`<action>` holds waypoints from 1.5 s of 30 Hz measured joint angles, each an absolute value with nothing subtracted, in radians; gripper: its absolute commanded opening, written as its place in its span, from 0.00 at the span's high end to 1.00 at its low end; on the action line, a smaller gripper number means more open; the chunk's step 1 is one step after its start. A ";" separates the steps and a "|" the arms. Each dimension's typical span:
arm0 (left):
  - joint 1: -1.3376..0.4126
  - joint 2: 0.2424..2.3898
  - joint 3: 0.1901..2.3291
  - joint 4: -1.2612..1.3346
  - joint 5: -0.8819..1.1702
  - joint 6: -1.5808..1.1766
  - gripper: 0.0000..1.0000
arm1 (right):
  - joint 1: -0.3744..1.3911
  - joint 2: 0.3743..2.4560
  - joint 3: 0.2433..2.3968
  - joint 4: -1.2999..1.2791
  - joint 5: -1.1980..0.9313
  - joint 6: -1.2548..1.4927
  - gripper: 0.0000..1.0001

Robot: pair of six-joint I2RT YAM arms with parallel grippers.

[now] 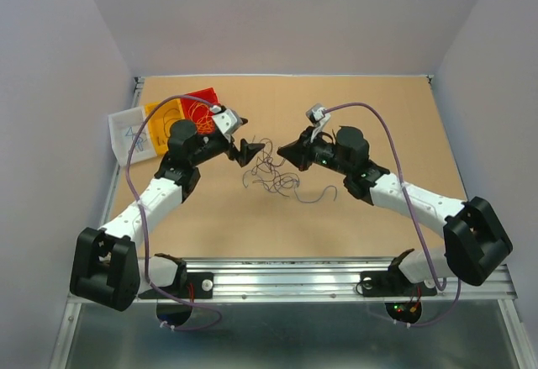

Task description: Untangle the cables

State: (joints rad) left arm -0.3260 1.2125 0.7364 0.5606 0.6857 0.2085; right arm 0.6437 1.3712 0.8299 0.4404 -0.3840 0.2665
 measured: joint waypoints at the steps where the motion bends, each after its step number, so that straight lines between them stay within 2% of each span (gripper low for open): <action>1: -0.327 1.213 0.736 0.560 0.724 0.212 0.04 | 0.644 1.367 0.818 0.457 -0.397 0.270 0.99; 6: -0.358 1.219 0.736 0.558 0.858 0.245 0.05 | 0.645 1.367 0.790 0.482 -0.418 0.294 0.99; 12: -0.428 1.230 0.736 0.546 0.907 0.307 0.10 | 0.645 1.363 0.773 0.533 -0.435 0.329 0.99; 13: -0.435 1.234 0.736 0.544 0.908 0.311 0.14 | 0.645 1.356 0.765 0.540 -0.437 0.336 0.99; 22: -0.498 1.321 0.736 0.495 0.909 0.374 0.26 | 0.645 1.228 0.747 0.608 -0.426 0.400 1.00; 24: -0.502 1.331 0.736 0.495 0.911 0.374 0.33 | 0.645 1.203 0.750 0.620 -0.427 0.416 0.99; 27: -0.509 1.343 0.736 0.494 0.913 0.382 0.38 | 0.645 1.191 0.765 0.624 -0.429 0.432 0.99; 33: -0.524 1.363 0.736 0.492 0.901 0.394 0.36 | 0.645 1.179 0.906 0.588 -0.422 0.454 0.99; 42: -0.524 1.417 0.738 0.493 0.856 0.406 0.37 | 0.645 1.172 1.342 0.538 -0.342 0.514 1.00; 43: -0.524 1.425 0.738 0.493 0.849 0.408 0.39 | 0.645 1.174 1.374 0.536 -0.331 0.518 0.99; 45: -0.524 1.442 0.744 0.492 0.835 0.410 0.50 | 0.645 1.189 1.427 0.530 -0.313 0.524 0.99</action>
State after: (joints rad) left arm -0.5236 1.4418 0.7441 0.4919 0.8349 0.4103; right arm 0.6449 1.1893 1.4265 0.5304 -0.3130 0.5243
